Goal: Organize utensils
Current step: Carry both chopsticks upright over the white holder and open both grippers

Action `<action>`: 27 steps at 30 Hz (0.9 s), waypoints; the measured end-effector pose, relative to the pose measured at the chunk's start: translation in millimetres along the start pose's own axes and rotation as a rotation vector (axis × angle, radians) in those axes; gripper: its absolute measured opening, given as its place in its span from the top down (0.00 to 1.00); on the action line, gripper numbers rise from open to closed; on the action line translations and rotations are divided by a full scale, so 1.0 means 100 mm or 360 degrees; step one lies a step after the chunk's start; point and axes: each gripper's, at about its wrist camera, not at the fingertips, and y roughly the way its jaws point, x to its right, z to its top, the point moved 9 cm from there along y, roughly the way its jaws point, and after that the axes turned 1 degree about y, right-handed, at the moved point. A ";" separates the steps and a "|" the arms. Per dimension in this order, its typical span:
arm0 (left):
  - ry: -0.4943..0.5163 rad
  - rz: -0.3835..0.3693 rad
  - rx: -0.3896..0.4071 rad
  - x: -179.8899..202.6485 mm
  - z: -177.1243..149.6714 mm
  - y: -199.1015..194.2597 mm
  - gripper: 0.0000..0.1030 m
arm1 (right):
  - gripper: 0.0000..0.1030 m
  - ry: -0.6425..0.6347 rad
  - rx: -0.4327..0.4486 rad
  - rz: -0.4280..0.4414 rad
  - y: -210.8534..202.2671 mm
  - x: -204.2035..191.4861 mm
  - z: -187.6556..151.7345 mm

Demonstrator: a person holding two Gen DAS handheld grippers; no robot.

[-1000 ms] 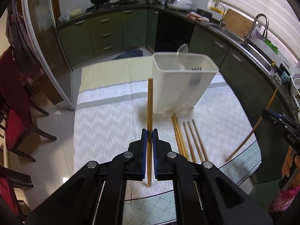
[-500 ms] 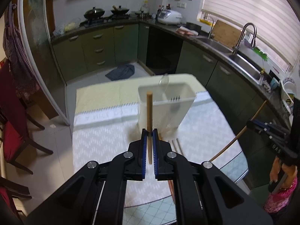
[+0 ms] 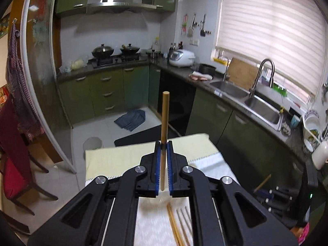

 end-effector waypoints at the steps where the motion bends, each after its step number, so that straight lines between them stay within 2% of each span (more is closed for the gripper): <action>1: -0.0003 0.0002 0.0012 0.00 0.05 0.06 0.94 | 0.93 -0.0001 0.0001 0.0000 0.00 0.00 0.01; 5: -0.0016 0.0022 -0.0032 -0.01 0.03 0.37 0.94 | 0.93 -0.0006 0.0010 -0.0004 0.00 0.02 0.07; 12: -0.0031 0.0043 -0.0178 -0.12 -0.29 0.91 0.94 | 0.93 -0.0025 0.0064 0.0002 -0.06 -0.03 0.31; 17: -0.0015 0.0039 -0.0287 -0.15 -0.57 1.19 0.94 | 0.93 -0.0073 0.0178 0.0011 -0.23 -0.19 0.69; 22: -0.0020 0.0015 -0.0313 -0.21 -0.71 1.19 0.94 | 0.93 -0.0101 0.0315 0.0025 -0.34 -0.36 1.14; 24: -0.0007 0.0019 -0.0301 -0.22 -0.72 1.14 0.89 | 0.93 -0.0091 0.0360 0.0041 -0.31 -0.41 1.32; 26: -0.0006 0.0015 -0.0292 -0.23 -0.73 1.10 0.60 | 0.93 -0.0079 0.0390 0.0046 -0.22 -0.46 1.49; 27: -0.0003 0.0019 -0.0273 -0.24 -0.74 1.06 0.57 | 0.93 -0.0070 0.0401 0.0048 -0.15 -0.47 1.56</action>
